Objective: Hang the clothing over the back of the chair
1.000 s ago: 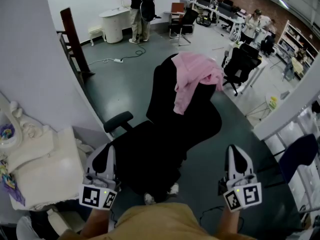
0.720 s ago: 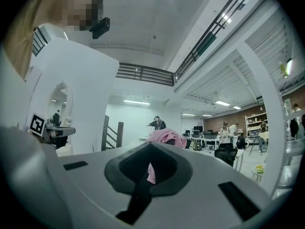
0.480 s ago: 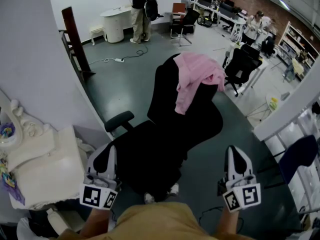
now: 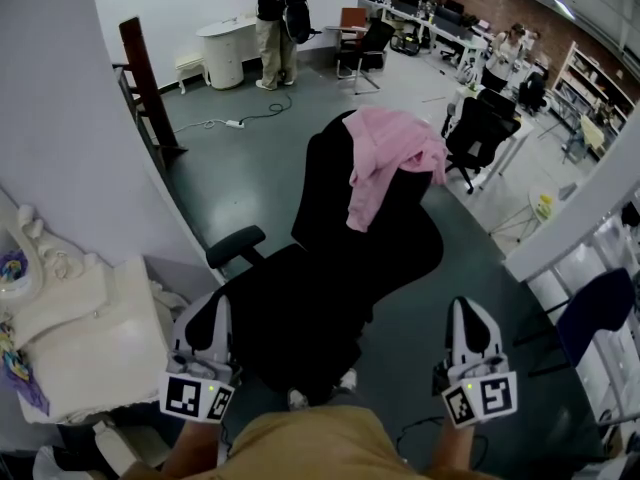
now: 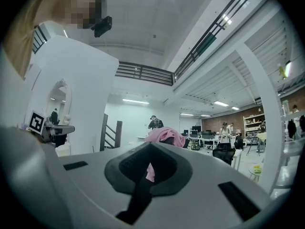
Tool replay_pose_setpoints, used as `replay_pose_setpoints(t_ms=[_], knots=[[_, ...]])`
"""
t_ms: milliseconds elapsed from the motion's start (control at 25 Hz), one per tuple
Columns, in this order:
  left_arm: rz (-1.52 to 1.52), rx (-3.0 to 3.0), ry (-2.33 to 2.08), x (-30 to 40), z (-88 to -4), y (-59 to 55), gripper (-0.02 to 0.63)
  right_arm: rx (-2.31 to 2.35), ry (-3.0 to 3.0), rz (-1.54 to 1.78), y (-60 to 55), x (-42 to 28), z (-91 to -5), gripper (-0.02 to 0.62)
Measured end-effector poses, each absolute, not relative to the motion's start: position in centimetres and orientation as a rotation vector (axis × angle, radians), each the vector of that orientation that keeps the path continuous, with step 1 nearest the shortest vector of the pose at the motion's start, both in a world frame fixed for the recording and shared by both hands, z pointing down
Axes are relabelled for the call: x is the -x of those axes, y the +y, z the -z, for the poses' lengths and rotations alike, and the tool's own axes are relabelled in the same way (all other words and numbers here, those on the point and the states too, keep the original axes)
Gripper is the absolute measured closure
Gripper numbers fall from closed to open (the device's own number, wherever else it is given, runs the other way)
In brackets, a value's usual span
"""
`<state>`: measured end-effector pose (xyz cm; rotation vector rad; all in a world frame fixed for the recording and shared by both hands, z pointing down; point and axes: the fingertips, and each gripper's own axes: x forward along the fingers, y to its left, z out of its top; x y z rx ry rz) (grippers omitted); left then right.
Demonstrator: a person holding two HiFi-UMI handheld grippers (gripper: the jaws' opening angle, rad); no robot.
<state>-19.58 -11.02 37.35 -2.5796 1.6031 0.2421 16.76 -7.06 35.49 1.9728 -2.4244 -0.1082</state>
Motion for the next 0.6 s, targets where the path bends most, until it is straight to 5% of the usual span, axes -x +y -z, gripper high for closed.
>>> replay_pose_setpoints(t_ms=[600], knots=[[-0.242, 2.586, 1.605, 19.6, -37.83, -11.3, 0.601, -1.97, -2.422, 0.107, -7.39, -16.51, -35.81, 0.592]])
